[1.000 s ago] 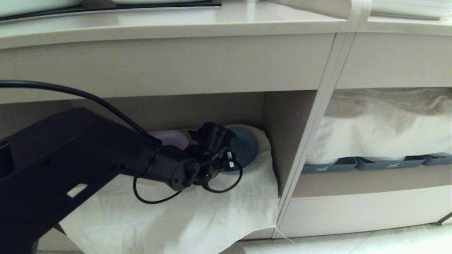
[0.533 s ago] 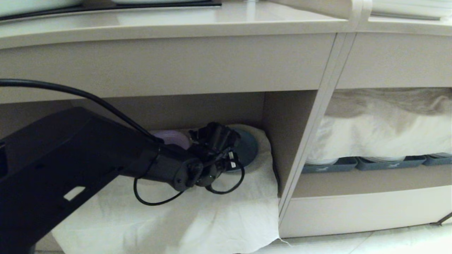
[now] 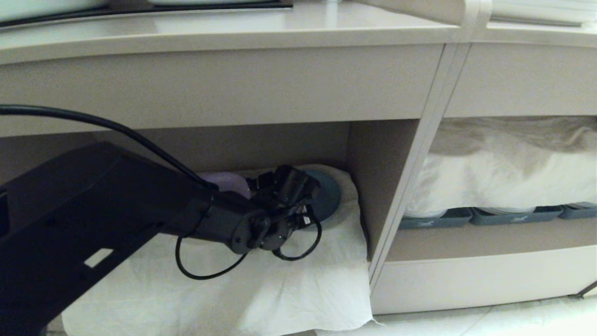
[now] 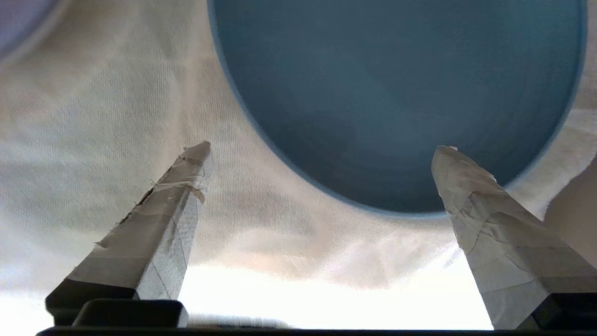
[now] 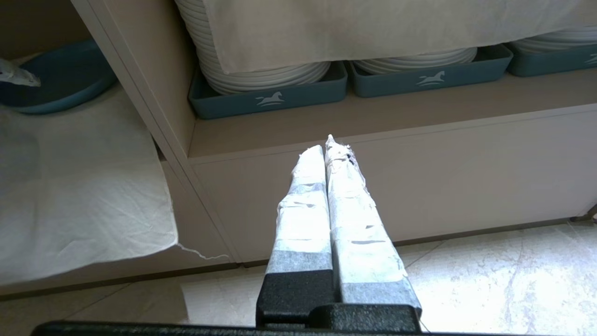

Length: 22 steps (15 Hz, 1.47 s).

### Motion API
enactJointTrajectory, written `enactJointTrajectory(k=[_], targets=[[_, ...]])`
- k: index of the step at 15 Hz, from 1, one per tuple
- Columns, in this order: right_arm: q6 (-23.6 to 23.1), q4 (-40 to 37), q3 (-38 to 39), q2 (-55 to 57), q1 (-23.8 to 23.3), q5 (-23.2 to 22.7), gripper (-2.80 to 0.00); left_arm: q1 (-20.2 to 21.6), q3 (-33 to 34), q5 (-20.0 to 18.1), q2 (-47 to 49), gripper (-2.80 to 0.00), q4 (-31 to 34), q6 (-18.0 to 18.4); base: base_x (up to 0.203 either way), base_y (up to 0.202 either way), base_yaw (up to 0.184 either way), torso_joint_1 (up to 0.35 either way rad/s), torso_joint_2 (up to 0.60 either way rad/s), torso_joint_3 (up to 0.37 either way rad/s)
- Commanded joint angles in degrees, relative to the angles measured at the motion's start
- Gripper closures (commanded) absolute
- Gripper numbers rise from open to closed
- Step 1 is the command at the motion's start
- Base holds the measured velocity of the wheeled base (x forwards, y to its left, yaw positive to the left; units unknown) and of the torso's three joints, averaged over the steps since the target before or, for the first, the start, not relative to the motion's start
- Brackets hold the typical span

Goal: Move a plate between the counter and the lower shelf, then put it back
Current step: Pick up the plate in the cupboard

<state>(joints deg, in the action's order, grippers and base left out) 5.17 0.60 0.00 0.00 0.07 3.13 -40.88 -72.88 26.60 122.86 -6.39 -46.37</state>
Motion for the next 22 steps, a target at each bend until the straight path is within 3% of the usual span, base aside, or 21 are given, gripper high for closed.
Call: enactJointTrajectory(k=[1, 22], targets=[[0.0, 0.0, 0.0, 0.1, 0.0, 0.0, 0.00, 0.0, 0.0, 0.2, 0.2, -2.80, 0.5, -1.9, 0.000, 0.000, 0.000, 0.000, 0.00, 0.000], [0.0, 0.0, 0.0, 0.0, 0.0, 0.0, 0.00, 2.2, -3.8, 1.1, 3.5, -2.80, 1.8, -3.6, 0.000, 0.000, 0.000, 0.000, 0.00, 0.000]])
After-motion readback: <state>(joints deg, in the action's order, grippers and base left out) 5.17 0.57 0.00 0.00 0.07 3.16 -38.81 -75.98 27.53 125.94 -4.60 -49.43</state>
